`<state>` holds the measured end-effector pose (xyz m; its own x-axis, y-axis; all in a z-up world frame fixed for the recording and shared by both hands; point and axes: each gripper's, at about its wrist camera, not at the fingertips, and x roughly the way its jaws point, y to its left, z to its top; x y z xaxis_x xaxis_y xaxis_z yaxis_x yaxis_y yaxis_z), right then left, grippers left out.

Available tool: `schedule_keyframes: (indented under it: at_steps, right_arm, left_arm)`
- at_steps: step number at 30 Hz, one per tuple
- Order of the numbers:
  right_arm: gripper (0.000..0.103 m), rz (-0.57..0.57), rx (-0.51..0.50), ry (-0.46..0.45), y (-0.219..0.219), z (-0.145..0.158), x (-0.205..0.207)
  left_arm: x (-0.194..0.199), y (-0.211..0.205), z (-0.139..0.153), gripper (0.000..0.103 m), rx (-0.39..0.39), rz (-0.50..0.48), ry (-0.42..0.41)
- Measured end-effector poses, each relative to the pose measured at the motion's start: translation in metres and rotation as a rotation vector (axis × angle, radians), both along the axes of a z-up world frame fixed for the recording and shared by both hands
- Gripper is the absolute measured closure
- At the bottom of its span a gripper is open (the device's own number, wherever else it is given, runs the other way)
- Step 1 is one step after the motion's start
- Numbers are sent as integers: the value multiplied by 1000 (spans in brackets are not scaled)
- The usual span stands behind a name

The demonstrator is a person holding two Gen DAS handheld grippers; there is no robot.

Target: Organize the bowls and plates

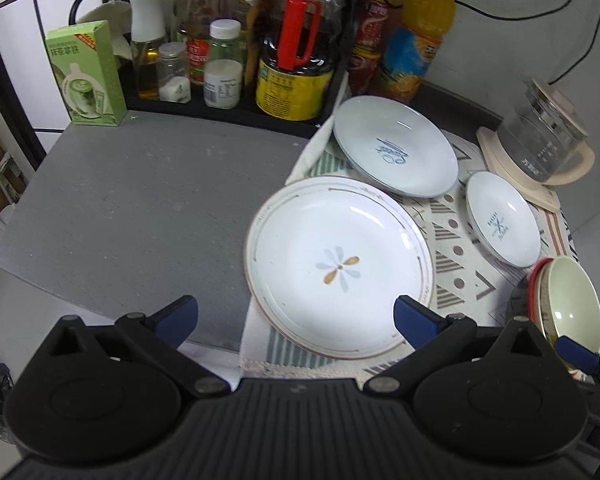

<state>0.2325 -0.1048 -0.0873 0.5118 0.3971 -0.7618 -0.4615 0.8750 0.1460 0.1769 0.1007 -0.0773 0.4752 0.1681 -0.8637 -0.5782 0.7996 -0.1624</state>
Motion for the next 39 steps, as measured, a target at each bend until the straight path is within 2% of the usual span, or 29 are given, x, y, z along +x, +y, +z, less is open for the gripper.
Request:
schedule_keyframes:
  at_steps: [6, 10, 14, 19, 24, 31, 36, 39]
  right_arm:
    - [0, 48, 4, 1, 15, 2, -2]
    - [0, 81, 25, 38, 23, 1, 3]
    - [0, 89, 22, 38, 29, -2, 13]
    - [1, 52, 37, 37, 34, -5, 38]
    - [1, 24, 54, 23, 41, -6, 64]
    - [3, -20, 51, 34, 46, -16, 96]
    - [8, -55, 61, 59, 49, -24, 119]
    - [14, -74, 78, 78, 53, -31, 133]
  left_arm:
    - [3, 11, -3, 0, -15, 4, -13]
    - [9, 18, -9, 0, -39, 1, -13]
    - [21, 26, -16, 0, -52, 14, 19]
    - [41, 39, -23, 1, -93, 29, 55]
    - [68, 49, -26, 2, -77, 42, 58]
    - [109, 58, -33, 3, -96, 39, 54]
    - [132, 65, -37, 6, -103, 48, 39]
    - [146, 68, -42, 13, -128, 41, 25]
